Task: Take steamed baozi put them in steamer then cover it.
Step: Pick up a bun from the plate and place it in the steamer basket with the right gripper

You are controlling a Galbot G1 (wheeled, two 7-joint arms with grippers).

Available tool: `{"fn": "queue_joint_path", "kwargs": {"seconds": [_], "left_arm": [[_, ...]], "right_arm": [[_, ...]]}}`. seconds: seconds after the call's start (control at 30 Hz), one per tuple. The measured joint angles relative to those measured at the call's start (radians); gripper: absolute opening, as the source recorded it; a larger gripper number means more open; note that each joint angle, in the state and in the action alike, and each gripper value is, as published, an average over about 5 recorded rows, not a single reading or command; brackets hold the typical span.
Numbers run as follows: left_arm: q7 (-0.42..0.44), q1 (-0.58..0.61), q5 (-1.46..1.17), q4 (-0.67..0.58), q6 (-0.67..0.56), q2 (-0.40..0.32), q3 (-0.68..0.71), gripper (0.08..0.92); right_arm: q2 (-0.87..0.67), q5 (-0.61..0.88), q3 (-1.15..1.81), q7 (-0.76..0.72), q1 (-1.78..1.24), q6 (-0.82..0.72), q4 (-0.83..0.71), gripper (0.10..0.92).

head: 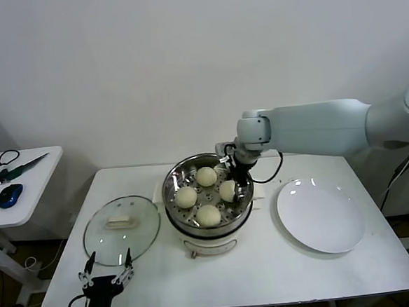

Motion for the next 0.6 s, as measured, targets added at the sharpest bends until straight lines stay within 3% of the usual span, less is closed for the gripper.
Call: {"fn": "queue_joint_path", "kwargs": {"seconds": [0.23,0.6], "left_arm": [[-0.001,0.004,-0.006,-0.004,0.000,0.000,-0.004,0.823],[0.000,0.011,-0.011,-0.026,0.027,0.004,-0.002,0.823]], "right_arm": [[0.015,0.001,0.006,0.002,-0.017,0.005,-0.025,0.812],[-0.060,0.032,0.052,-0.034,0.049,0.043,0.019,0.823]]}}
